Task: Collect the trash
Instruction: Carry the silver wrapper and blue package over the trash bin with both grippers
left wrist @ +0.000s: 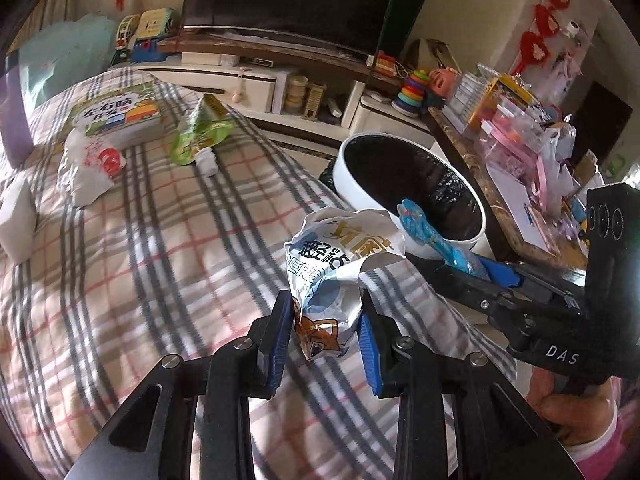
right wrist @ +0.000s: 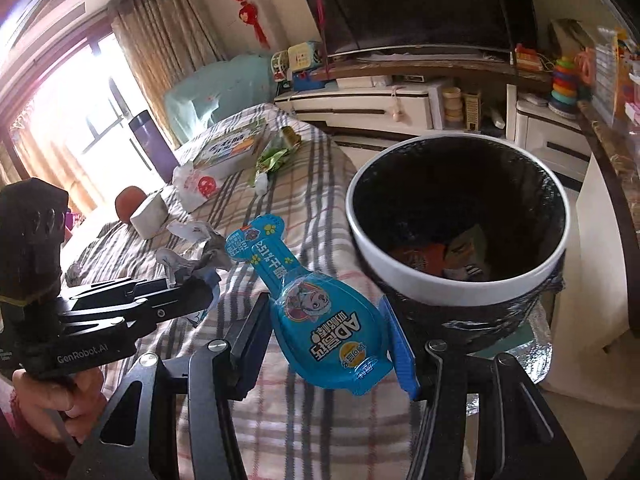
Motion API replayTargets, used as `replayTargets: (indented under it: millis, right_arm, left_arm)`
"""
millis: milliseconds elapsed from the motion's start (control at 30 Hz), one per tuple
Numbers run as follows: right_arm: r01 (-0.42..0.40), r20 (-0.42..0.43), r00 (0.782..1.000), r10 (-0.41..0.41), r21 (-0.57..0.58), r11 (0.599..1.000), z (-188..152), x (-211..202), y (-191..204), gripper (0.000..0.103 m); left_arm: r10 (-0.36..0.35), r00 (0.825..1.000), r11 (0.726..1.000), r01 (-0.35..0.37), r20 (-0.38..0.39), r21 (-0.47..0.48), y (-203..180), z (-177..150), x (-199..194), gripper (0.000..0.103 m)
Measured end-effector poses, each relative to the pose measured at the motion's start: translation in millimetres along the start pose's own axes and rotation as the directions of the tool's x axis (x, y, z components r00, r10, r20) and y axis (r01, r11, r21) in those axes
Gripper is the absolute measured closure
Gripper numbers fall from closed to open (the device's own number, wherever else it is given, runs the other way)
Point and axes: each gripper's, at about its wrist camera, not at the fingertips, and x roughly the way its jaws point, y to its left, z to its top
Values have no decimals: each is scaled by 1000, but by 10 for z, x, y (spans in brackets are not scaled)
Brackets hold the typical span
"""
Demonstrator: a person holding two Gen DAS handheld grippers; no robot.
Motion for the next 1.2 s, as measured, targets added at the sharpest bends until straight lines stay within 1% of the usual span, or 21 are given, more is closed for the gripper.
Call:
replayTargets:
  millis: [467, 700, 1200]
  right_arm:
    - [49, 45, 998, -50, 25, 998, 77, -175, -291, 48]
    - [77, 38, 996, -78, 27, 997, 144, -181, -453, 48]
    - [138, 31, 990, -138, 16, 990, 368, -102, -733, 48]
  left_arm:
    - [-7, 1000, 998, 7, -1, 62, -250, 162, 126, 73]
    - [-9, 1000, 995, 9, -1, 97, -359, 320, 205, 73]
    - [0, 1000, 988, 4, -27, 155, -588, 657, 550, 73]
